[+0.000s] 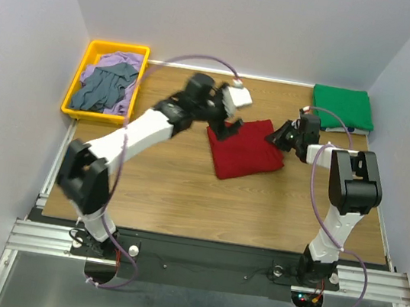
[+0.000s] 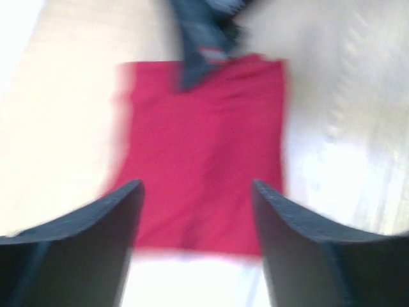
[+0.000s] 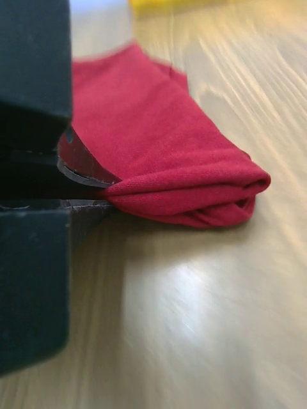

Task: Fold and stack the t-shirts
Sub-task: Neatly place the folded tshirt to the corner

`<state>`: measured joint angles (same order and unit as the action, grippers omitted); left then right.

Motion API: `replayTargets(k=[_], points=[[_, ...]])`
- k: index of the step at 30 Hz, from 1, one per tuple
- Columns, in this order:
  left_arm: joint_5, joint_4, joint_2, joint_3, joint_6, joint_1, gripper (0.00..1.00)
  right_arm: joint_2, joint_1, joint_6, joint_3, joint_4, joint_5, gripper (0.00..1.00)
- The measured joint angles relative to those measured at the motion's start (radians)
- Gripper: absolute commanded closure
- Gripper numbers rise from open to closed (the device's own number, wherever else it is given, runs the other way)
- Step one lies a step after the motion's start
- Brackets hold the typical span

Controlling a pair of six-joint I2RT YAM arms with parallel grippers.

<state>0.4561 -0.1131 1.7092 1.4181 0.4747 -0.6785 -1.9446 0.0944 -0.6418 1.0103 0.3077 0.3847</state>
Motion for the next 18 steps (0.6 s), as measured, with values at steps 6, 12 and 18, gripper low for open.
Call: replayTargets(k=[6,12,18], points=[[-0.05,-0.002,-0.242,-0.041,-0.106,0.159,0.01,0.002,0.0,0.274,0.178,-0.2,-0.115,0.99],[-0.097,-0.044,-0.272,-0.109,-0.154,0.163,0.01,-0.011,-0.002,0.522,0.349,-0.294,-0.2,0.99],[-0.112,-0.106,-0.274,-0.174,-0.179,0.163,0.01,-0.116,-0.028,0.673,0.599,-0.376,-0.26,0.99]])
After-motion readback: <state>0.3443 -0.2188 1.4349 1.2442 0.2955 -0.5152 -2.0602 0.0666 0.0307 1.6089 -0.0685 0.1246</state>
